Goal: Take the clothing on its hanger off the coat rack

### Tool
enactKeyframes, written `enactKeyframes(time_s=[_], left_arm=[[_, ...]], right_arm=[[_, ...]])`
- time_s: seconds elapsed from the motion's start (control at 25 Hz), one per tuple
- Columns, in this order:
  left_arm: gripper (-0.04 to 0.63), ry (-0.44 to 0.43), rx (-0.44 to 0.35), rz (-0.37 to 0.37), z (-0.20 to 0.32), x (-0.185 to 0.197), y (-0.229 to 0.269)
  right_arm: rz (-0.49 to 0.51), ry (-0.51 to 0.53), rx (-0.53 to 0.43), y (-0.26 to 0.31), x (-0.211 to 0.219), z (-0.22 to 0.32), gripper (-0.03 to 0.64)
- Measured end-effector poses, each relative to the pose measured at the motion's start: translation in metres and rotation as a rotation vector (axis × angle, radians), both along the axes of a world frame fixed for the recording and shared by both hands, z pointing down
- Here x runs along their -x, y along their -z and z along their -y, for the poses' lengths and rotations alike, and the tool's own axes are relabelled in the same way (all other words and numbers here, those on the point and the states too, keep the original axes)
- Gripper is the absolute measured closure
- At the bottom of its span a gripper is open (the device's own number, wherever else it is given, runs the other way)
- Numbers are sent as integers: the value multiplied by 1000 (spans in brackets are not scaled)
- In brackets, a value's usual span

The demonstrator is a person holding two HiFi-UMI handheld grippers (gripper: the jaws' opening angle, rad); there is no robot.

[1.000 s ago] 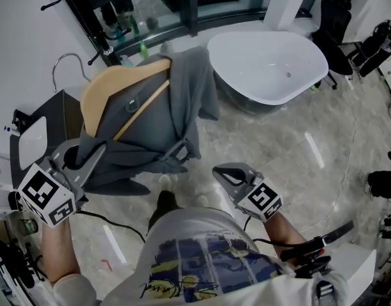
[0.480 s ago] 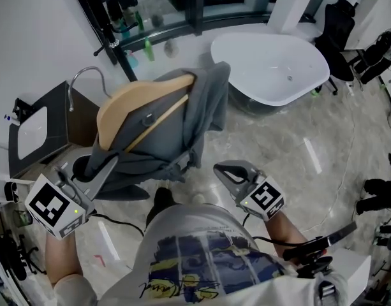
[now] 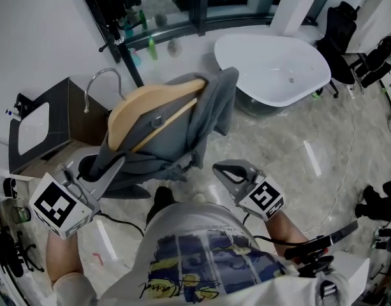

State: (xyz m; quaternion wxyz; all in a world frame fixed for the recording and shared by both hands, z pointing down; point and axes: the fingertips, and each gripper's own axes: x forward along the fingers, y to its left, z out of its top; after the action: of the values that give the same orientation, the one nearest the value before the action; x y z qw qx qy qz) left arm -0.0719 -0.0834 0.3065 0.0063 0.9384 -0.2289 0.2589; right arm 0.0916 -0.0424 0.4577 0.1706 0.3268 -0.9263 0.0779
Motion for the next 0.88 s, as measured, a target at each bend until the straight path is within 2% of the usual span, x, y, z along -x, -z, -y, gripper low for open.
enactKeyframes(time_s=[0.88], left_arm=[[589, -20, 18, 30, 0, 1, 8]], right_arm=[[-21, 27, -15, 17, 20, 1, 615]])
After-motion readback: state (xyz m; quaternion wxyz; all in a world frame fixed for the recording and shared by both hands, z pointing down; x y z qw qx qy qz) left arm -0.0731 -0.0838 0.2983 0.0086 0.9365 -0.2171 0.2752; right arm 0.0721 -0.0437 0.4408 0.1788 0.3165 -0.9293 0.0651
